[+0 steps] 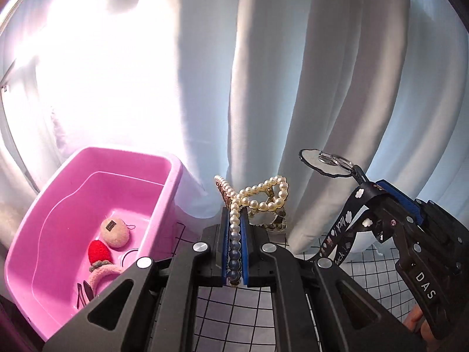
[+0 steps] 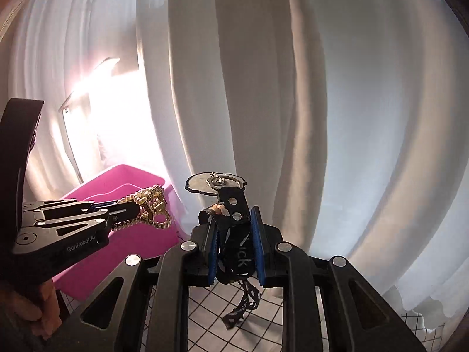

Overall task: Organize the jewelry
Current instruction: 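Lift and carry the pearl clip and lanyard over the pink tub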

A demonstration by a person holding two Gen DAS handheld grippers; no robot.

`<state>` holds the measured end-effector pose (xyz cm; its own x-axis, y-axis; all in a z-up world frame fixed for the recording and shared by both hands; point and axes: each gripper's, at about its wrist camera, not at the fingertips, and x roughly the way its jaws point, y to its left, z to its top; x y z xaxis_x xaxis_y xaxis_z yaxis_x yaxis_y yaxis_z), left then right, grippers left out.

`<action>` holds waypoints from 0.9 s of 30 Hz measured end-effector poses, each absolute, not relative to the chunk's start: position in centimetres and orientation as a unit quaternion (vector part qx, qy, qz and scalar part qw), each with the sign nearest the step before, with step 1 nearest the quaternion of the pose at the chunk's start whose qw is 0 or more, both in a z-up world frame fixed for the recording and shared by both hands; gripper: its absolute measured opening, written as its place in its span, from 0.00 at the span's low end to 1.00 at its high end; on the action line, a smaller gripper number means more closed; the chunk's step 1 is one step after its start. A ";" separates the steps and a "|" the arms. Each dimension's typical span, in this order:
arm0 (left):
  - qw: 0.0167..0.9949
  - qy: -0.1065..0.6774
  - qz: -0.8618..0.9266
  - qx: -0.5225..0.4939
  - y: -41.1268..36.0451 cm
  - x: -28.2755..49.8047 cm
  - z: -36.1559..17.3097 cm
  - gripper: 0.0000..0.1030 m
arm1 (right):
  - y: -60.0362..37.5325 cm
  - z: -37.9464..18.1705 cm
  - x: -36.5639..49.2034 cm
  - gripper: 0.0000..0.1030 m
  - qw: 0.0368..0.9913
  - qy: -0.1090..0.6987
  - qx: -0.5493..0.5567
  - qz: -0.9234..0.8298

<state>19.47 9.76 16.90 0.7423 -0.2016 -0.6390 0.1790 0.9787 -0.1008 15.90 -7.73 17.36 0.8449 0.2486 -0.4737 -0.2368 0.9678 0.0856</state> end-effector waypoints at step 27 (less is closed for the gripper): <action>0.922 0.376 0.076 -0.058 32.4 22.0 18.9 0.07 | 14.5 23.2 25.6 0.19 0.901 0.298 0.004 0.316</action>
